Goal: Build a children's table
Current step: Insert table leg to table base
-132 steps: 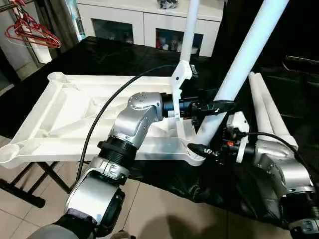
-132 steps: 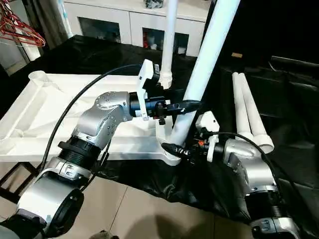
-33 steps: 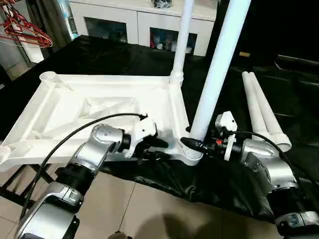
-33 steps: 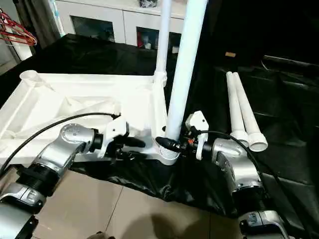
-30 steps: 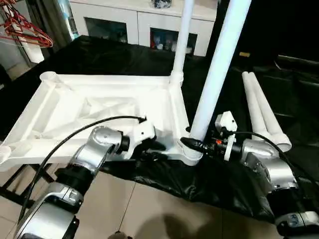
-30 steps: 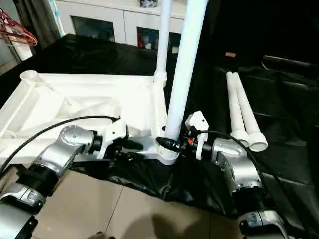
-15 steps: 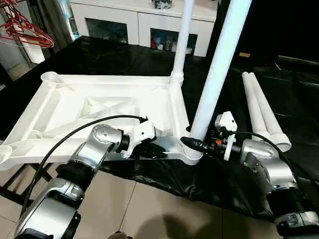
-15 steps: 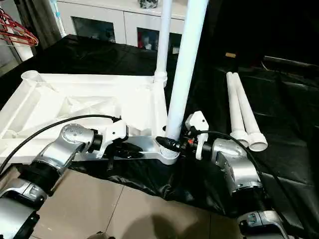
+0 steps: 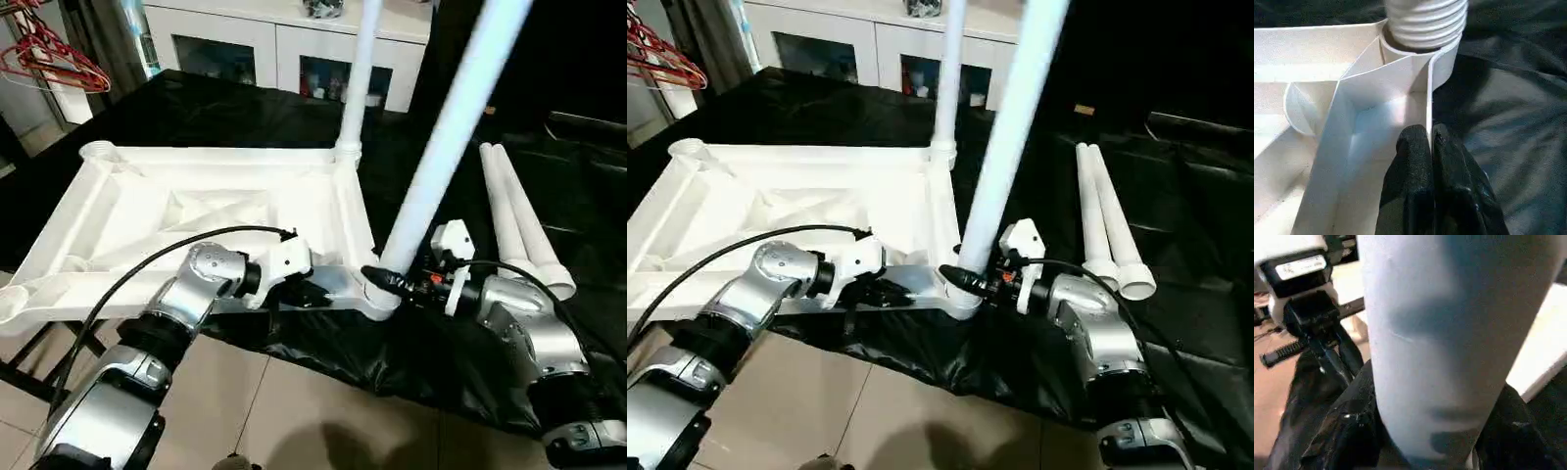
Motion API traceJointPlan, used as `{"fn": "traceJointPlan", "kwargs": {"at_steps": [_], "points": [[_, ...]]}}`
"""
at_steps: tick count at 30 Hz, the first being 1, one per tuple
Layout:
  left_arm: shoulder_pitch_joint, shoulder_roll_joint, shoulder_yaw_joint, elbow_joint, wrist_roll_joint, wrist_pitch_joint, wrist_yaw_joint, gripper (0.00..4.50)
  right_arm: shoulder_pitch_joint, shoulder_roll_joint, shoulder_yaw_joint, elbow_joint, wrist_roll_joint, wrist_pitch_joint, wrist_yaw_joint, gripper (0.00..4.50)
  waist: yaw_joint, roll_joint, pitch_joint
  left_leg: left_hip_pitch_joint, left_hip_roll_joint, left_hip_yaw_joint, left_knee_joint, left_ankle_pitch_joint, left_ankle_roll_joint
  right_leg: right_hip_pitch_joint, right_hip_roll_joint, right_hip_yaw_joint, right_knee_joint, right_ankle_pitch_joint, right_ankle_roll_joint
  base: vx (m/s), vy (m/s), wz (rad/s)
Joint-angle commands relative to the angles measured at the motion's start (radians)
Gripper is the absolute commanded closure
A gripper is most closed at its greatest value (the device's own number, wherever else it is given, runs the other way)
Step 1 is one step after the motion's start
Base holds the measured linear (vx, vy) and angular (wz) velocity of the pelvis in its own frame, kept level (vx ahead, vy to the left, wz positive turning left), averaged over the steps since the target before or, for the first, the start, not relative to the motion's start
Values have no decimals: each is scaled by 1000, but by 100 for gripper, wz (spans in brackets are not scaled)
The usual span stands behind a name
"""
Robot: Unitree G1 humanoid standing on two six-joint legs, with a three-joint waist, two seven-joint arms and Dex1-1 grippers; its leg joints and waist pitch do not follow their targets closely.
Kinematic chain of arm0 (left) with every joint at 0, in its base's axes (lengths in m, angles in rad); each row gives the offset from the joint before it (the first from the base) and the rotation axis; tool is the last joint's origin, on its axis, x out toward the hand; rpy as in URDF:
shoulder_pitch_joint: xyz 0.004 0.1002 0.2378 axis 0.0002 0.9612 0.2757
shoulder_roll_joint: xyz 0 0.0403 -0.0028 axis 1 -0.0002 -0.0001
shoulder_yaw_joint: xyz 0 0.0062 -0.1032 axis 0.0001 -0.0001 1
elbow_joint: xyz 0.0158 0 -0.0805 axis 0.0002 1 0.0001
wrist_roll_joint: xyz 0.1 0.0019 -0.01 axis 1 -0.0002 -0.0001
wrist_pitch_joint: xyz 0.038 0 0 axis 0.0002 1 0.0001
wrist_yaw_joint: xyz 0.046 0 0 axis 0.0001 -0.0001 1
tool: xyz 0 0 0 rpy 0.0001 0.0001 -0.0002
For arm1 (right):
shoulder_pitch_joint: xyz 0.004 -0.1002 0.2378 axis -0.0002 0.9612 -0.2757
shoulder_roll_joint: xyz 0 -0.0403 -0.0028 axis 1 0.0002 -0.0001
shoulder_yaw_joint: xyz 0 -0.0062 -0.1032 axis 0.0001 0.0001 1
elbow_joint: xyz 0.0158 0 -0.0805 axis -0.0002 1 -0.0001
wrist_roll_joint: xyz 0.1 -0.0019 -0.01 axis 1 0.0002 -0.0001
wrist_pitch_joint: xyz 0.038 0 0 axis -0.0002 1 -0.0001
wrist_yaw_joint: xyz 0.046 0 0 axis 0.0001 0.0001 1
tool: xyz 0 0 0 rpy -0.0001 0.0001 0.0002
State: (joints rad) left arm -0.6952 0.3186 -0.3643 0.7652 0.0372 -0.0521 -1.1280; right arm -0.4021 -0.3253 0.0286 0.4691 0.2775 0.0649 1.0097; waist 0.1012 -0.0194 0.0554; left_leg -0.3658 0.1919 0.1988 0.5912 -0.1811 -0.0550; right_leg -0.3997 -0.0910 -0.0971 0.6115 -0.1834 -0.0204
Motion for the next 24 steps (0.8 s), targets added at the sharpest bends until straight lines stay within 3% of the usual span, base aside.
{"fn": "traceJointPlan", "kwargs": {"at_steps": [1,10,14,20,24], "points": [[-20,25,44,38,24,9,60,450,3,-10,-32,41,-5,-3,-28,252,7,-11,-63,9,47,-27,-72,-217,30,47,-81,58,-88,-334,-161,0,0,0],[-36,14,46,61,8,-29,38,450,-6,1,-33,87,-11,-35,-40,252,2,-11,-67,6,48,-25,-69,-181,54,51,-78,56,-76,-218,-201,0,0,0],[-14,10,41,35,-4,-43,-15,450,-31,19,-39,98,-8,-42,-48,252,1,-9,-67,8,48,-25,-69,-188,48,51,-78,57,-76,-223,-208,0,0,0],[-2,-3,26,27,3,-54,-29,450,-73,47,-31,131,-6,-47,-49,252,8,-7,-69,11,52,-23,-69,-177,49,50,-78,58,-68,-168,-232,0,0,0],[-9,-7,24,43,16,-60,-13,450,-82,60,-19,145,-9,-48,-40,252,15,-7,-69,12,52,-22,-69,-175,46,51,-78,59,-66,-168,-226,0,0,0]]}}
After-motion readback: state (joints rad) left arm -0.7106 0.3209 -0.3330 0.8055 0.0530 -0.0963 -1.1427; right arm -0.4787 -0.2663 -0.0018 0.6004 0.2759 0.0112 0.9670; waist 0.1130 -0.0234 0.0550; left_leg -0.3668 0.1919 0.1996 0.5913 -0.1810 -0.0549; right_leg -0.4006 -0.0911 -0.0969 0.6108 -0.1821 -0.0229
